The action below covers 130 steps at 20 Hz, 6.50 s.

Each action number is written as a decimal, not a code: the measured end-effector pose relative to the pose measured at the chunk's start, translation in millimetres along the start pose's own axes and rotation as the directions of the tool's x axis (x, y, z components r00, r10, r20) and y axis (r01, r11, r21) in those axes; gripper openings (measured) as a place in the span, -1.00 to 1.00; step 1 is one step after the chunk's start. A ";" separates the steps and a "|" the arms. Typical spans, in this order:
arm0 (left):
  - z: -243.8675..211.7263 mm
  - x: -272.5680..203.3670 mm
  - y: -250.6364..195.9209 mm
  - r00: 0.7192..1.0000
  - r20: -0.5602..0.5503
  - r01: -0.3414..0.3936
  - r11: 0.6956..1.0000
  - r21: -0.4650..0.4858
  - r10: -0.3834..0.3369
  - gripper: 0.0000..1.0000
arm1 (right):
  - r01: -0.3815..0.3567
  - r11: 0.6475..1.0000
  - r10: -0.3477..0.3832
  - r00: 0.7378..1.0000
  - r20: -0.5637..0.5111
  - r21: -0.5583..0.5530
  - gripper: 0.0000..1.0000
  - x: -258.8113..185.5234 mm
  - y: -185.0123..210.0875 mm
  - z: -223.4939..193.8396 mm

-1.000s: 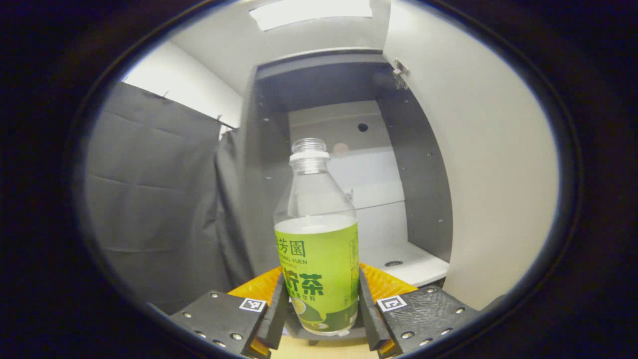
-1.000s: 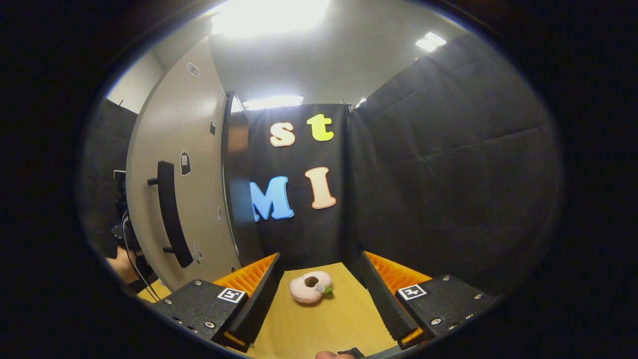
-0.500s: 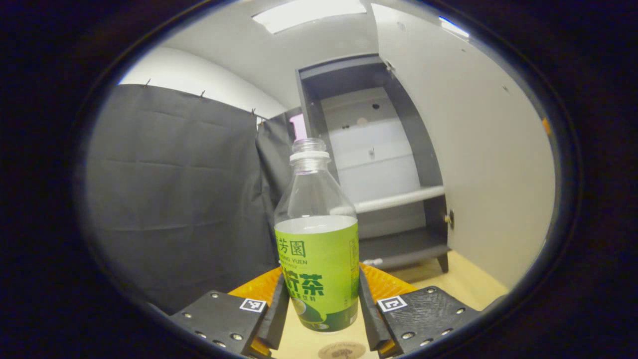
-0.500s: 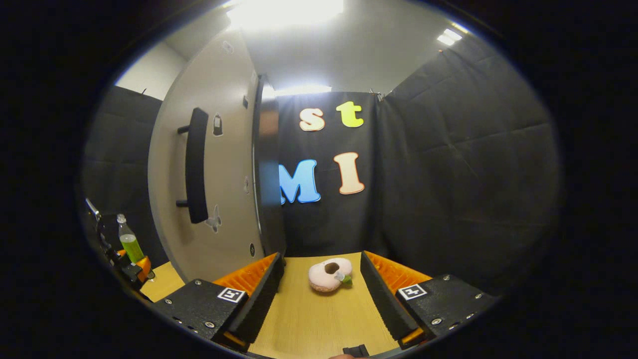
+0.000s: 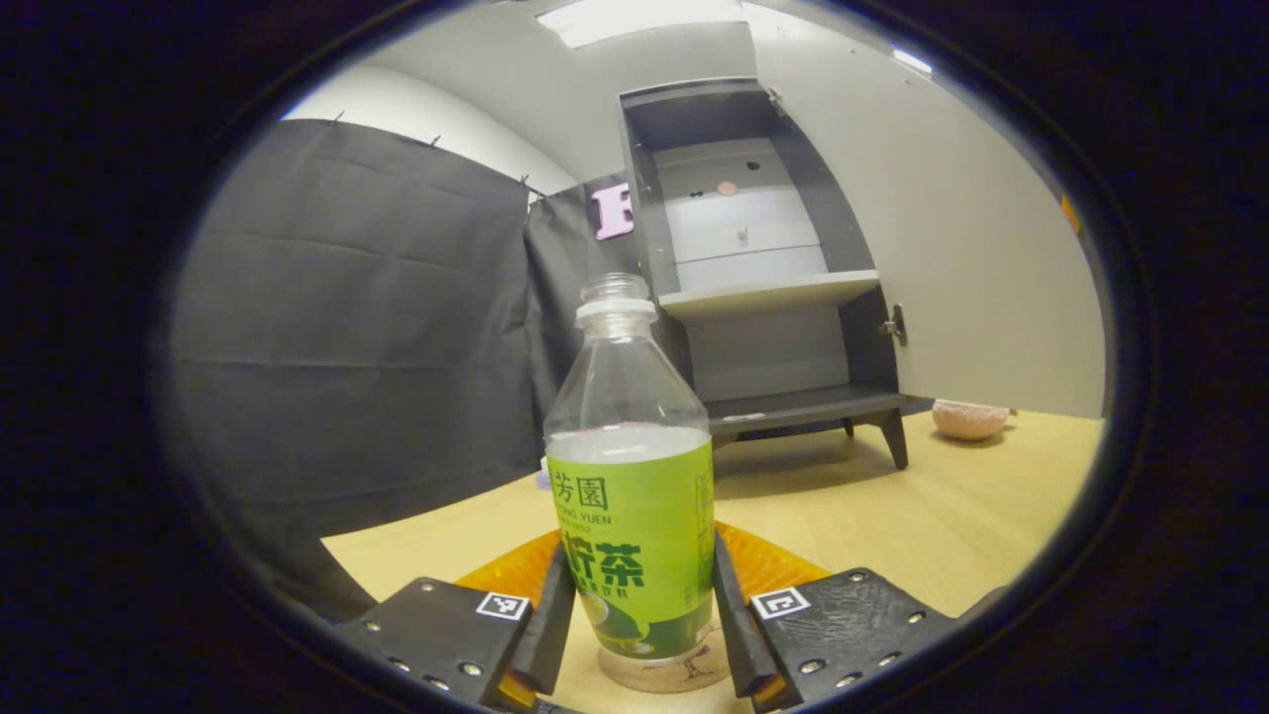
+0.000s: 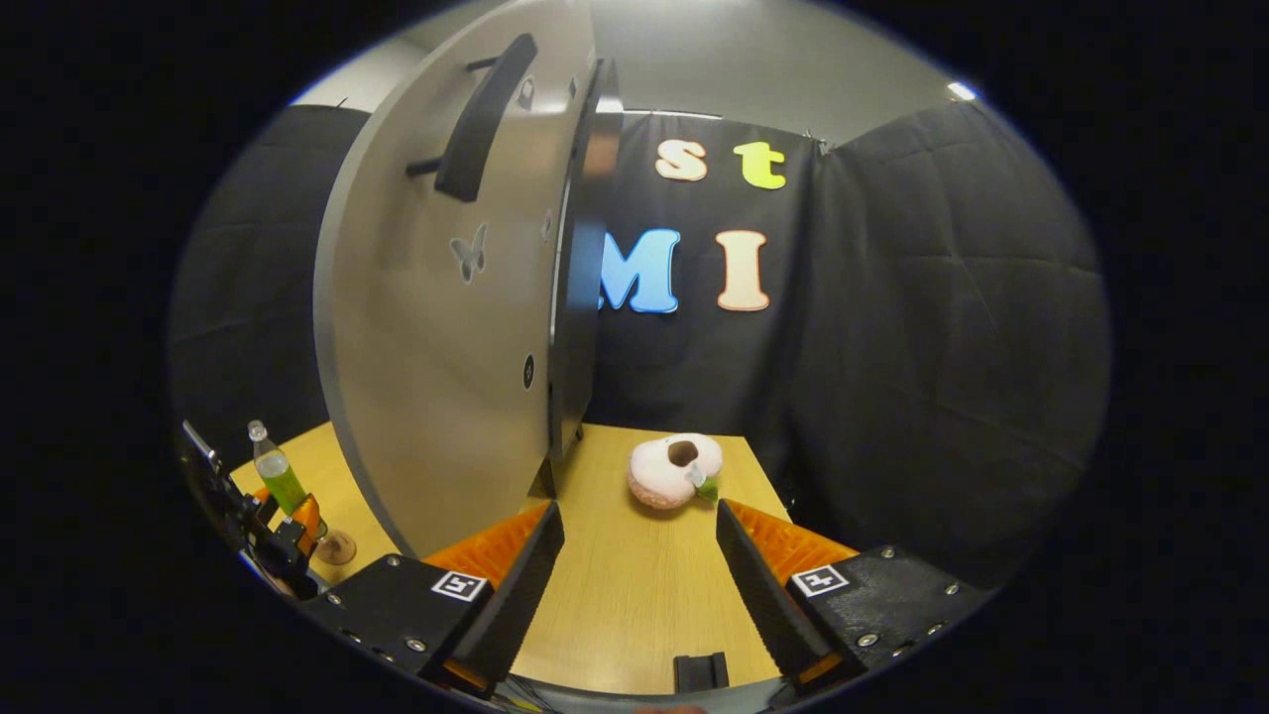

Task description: Open the cabinet door with the right hand, grasp the bottle in the cabinet with the left hand and place it on the coaster, then close the cabinet door with the right hand.

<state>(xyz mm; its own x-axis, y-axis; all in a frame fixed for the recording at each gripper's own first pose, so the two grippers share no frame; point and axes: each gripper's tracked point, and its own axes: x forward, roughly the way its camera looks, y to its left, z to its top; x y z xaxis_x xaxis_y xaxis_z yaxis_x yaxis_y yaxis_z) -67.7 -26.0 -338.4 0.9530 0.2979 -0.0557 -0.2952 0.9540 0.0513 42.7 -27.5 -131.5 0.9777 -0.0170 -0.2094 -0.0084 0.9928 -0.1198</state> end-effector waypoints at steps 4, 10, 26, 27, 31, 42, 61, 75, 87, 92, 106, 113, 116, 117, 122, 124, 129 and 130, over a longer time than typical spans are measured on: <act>-8.9 -0.4 -5.3 1.000 -0.004 0.002 1.000 -0.001 -0.002 0.43 | -0.035 0.999 0.035 0.999 -0.002 -0.009 0.88 3.0 17.5 -0.1; -9.2 -3.8 3.4 1.000 0.009 -0.019 0.999 -0.045 0.020 0.40 | -0.080 0.996 0.077 0.995 -0.066 -0.037 0.89 6.4 34.6 -19.6; 14.6 -21.5 4.7 0.999 0.047 -0.010 0.999 -0.041 0.012 0.64 | -0.076 0.996 0.073 0.995 -0.065 -0.040 0.91 9.1 31.0 -24.2; 20.6 -24.2 5.2 0.999 0.048 -0.003 0.999 -0.050 0.006 0.64 | -0.074 0.996 0.071 0.996 -0.059 -0.040 0.90 8.3 29.9 -22.1; 61.4 -36.8 15.8 0.997 0.079 -0.009 0.999 -0.049 0.013 0.70 | -0.074 0.997 0.073 0.997 -0.038 -0.014 0.91 6.4 27.9 -13.6; 269.6 -86.1 38.7 0.992 0.127 0.024 0.997 -0.072 -0.015 0.69 | 0.008 0.984 -0.032 0.990 0.135 0.176 0.90 -6.0 -25.5 83.0; 390.2 -36.5 20.4 0.956 0.150 0.253 0.968 0.010 -0.251 0.63 | -0.066 0.945 0.002 0.980 0.197 0.321 0.88 -40.6 31.5 189.8; 362.4 58.8 103.8 0.902 0.150 0.410 0.912 -0.001 -0.405 0.63 | -0.081 0.948 0.011 0.975 0.222 0.307 0.87 8.2 200.4 230.6; 359.0 88.6 76.3 0.906 0.073 0.422 0.904 -0.068 -0.418 0.69 | -0.027 0.957 -0.037 0.976 0.215 0.288 0.89 49.7 206.8 235.0; 373.2 107.4 54.4 0.924 0.069 0.380 0.923 -0.064 -0.376 0.70 | -0.017 0.960 -0.064 0.959 0.277 0.280 0.89 68.0 188.1 250.3; 397.1 101.2 -0.2 0.933 0.119 0.346 0.938 -0.027 -0.341 0.70 | -0.017 0.982 -0.054 0.929 0.365 0.186 0.89 79.3 165.8 260.0; 408.7 119.1 0.2 0.962 0.129 0.244 0.970 -0.022 -0.239 0.69 | -0.028 0.995 -0.013 0.910 0.413 0.093 0.79 68.9 186.1 269.7; 407.8 120.6 -4.5 0.963 0.133 0.241 0.969 -0.055 -0.233 0.70 | -0.008 0.998 -0.019 0.908 0.418 0.063 0.89 69.3 188.1 266.6; 405.4 118.8 -7.3 0.963 0.131 0.246 0.967 -0.063 -0.237 0.70 | -0.011 0.997 -0.021 0.912 0.409 0.076 0.89 70.3 188.8 263.7; 409.0 109.4 -26.9 0.947 0.133 0.295 0.956 -0.003 -0.292 0.70 | -0.039 0.987 -0.019 0.936 0.351 0.158 0.89 77.4 184.6 250.1; 412.3 108.7 -33.2 0.940 0.149 0.313 0.950 -0.015 -0.307 0.70 | -0.042 0.980 -0.024 0.946 0.324 0.194 0.89 81.5 182.5 243.0; 419.2 112.3 -31.5 0.934 0.175 0.326 0.943 -0.067 -0.311 0.70 | -0.014 0.977 -0.054 0.949 0.311 0.213 0.89 87.0 173.8 241.5; 415.2 115.3 -31.9 0.935 0.171 0.327 0.941 -0.082 -0.310 0.63 | -0.013 0.980 -0.051 0.948 0.313 0.197 0.89 87.5 174.7 242.0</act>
<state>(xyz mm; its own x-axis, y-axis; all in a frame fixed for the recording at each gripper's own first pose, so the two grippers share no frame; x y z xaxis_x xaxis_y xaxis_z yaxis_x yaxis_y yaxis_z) 80.0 -35.5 67.6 0.9944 -0.0228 0.1030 0.0283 0.9982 -0.0519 177.6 173.2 64.0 0.9934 -0.0293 0.1112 0.0208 0.9968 0.0768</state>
